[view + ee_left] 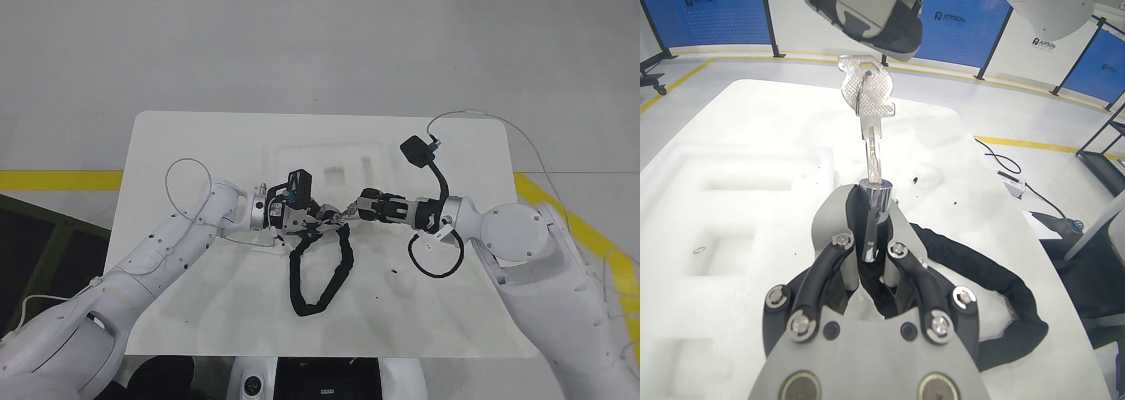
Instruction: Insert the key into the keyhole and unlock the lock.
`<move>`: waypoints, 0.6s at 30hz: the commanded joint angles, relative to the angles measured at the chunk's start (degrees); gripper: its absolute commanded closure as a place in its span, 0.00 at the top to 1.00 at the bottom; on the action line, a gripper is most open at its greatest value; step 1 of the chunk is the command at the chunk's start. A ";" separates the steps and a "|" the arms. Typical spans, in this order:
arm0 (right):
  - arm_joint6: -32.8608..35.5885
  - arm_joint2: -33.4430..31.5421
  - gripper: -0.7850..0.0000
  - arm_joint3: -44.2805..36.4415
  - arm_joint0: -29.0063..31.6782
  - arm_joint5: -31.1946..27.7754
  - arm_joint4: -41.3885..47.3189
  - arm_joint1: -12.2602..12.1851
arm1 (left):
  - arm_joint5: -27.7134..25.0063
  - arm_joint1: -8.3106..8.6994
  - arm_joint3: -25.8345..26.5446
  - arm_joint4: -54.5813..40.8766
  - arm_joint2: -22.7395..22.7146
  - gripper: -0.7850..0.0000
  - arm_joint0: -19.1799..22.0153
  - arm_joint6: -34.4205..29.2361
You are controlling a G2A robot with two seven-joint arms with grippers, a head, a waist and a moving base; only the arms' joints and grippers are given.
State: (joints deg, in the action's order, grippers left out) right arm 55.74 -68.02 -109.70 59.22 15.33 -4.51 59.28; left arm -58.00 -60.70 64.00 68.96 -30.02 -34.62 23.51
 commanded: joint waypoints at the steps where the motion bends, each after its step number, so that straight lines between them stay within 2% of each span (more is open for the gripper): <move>1: -0.09 0.25 0.06 0.11 -0.21 0.13 -0.10 0.03 | 0.00 -0.02 0.02 0.01 0.05 0.00 0.02 0.00; 5: -0.19 0.90 0.07 0.52 -0.70 0.30 -0.42 0.08 | 0.00 -0.03 -0.02 0.01 0.15 0.00 0.08 0.07; 13: -0.04 1.65 0.00 0.77 -1.18 0.52 -0.91 0.10 | 0.00 -0.03 -0.01 0.14 0.20 0.00 0.13 0.17; 18: 0.31 2.51 0.00 0.67 -1.45 0.92 -2.00 0.10 | 0.00 -0.02 -0.02 0.14 0.06 0.00 0.12 0.17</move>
State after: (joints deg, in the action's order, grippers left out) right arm 56.01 -65.66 -109.00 57.80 16.21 -6.36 59.37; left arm -58.00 -60.71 63.96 69.12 -29.94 -34.51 23.69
